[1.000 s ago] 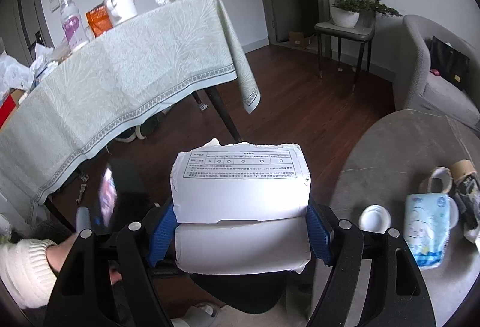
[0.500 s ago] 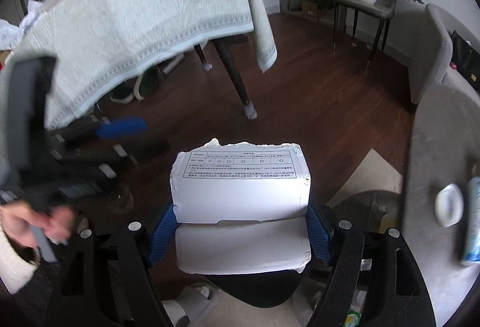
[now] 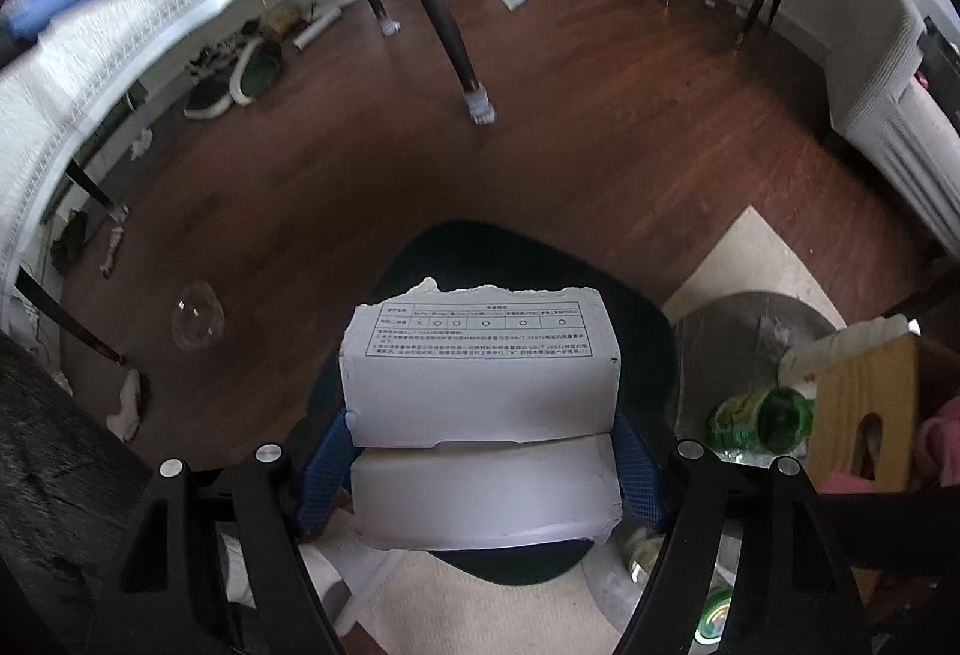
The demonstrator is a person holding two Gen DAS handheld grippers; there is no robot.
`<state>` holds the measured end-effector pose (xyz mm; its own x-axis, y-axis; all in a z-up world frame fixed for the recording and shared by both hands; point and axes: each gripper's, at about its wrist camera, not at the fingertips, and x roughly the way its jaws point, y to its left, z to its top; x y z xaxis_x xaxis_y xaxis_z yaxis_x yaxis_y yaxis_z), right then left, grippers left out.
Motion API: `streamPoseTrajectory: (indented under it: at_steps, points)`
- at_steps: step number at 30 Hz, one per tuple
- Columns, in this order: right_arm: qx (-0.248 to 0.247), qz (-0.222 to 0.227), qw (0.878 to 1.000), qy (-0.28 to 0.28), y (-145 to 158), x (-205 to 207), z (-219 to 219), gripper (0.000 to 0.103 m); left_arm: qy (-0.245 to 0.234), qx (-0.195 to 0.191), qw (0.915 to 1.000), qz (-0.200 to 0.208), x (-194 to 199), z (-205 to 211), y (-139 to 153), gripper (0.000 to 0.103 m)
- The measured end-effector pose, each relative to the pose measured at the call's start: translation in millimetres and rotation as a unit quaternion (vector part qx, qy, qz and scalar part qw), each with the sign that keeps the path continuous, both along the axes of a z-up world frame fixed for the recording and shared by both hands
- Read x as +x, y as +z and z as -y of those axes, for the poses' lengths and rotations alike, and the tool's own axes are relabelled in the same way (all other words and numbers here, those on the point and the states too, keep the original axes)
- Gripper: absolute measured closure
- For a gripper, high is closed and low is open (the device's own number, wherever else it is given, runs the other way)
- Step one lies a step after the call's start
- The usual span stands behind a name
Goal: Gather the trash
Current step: 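Lower the white package over the green bin and open the right tool, then grasp the white round lid with the left tool while the right tool grasps the QR-label box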
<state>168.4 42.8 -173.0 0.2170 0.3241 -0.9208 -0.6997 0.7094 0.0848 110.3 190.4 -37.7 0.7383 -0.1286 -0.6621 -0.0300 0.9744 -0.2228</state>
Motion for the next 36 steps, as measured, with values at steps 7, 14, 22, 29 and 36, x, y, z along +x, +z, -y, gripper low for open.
streamPoseTrajectory:
  at_steps: [7, 14, 22, 29, 36]
  points:
    - [-0.004, 0.008, 1.000, 0.000, 5, -6, 4, 0.010, -0.016, 0.002, 0.9998, 0.016, 3, 14, 15, 0.055]
    - [0.034, 0.017, 0.999, 0.000, 33, -11, 18, 0.010, -0.022, 0.002, 0.9991, 0.037, 4, 27, 32, 0.055]
    - [0.099, 0.035, 0.994, 0.008, 83, -25, 36, 0.010, -0.040, 0.027, 0.9975, 0.051, 10, 50, 44, 0.055]
    - [0.148, 0.041, 0.988, 0.002, 116, -32, 59, 0.010, -0.055, 0.021, 0.9965, 0.060, 19, 70, 59, 0.050]
    - [0.179, 0.058, 0.982, -0.024, 143, -31, 97, 0.010, -0.068, 0.021, 0.9954, 0.064, 29, 91, 63, 0.046]
